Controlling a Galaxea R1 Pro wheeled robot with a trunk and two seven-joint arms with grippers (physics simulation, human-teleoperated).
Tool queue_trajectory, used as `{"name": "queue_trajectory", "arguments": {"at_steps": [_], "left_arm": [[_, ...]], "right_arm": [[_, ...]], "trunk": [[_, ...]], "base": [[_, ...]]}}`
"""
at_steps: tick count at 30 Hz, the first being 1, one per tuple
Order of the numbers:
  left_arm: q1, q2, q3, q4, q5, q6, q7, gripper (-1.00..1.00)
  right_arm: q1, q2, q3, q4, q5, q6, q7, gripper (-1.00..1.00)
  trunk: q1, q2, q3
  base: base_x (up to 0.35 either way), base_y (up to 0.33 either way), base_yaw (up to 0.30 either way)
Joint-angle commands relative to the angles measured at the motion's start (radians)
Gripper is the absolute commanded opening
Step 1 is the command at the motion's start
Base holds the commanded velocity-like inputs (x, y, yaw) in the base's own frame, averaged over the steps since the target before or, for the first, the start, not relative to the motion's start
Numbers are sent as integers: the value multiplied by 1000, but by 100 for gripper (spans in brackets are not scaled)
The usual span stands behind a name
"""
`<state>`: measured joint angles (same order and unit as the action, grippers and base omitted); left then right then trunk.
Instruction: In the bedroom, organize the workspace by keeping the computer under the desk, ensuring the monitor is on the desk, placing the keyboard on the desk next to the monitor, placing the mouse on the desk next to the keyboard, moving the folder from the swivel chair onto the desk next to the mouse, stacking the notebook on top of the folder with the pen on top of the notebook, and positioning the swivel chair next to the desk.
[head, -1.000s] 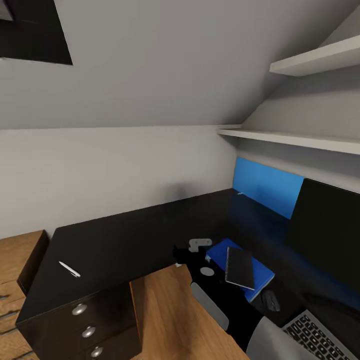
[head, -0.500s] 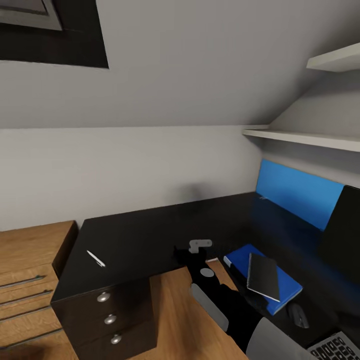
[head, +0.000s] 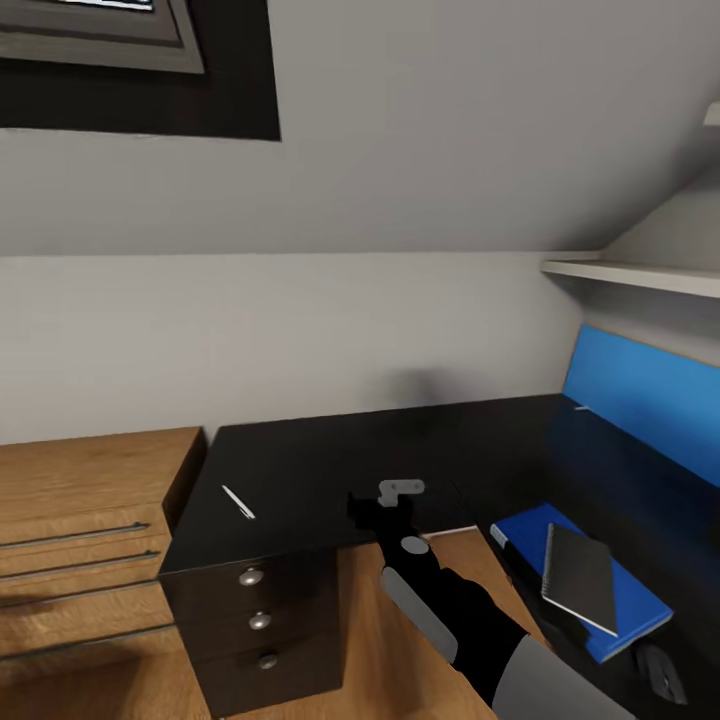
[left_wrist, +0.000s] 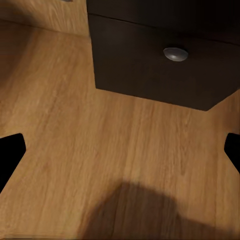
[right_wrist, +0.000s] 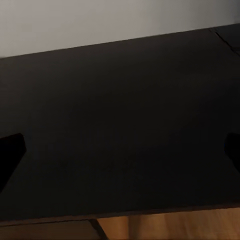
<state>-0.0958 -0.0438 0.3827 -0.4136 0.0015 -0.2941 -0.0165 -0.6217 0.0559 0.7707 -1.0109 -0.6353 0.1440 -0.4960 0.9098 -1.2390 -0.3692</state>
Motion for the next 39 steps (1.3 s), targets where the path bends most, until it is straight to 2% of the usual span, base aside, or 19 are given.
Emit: {"name": "queue_trajectory", "arguments": {"at_steps": [1,23,28,39], "left_arm": [[-1,-1,4,1,0,-3,-2,100],[-1,-1,4,0,0,-5,-2,100],[-1,-2,4,0,0,-30,-2,100],[-1,-2,1,27,0,-48,-2,100]], "right_arm": [[-1,-1,2,-2,-4,4,-7,100],[-1,-3,2,-2,-4,5,-9,100],[-1,-3,2,-2,-4,5,-9,100],[-1,-3,2,-2,-5,5,-8,100]], "trunk": [[0,-1,-1],[0,-1,-11],[0,-1,-17],[-42,76,11]], "base": [[0,0,277],[0,0,257],[0,0,175],[0,0,37]]}}
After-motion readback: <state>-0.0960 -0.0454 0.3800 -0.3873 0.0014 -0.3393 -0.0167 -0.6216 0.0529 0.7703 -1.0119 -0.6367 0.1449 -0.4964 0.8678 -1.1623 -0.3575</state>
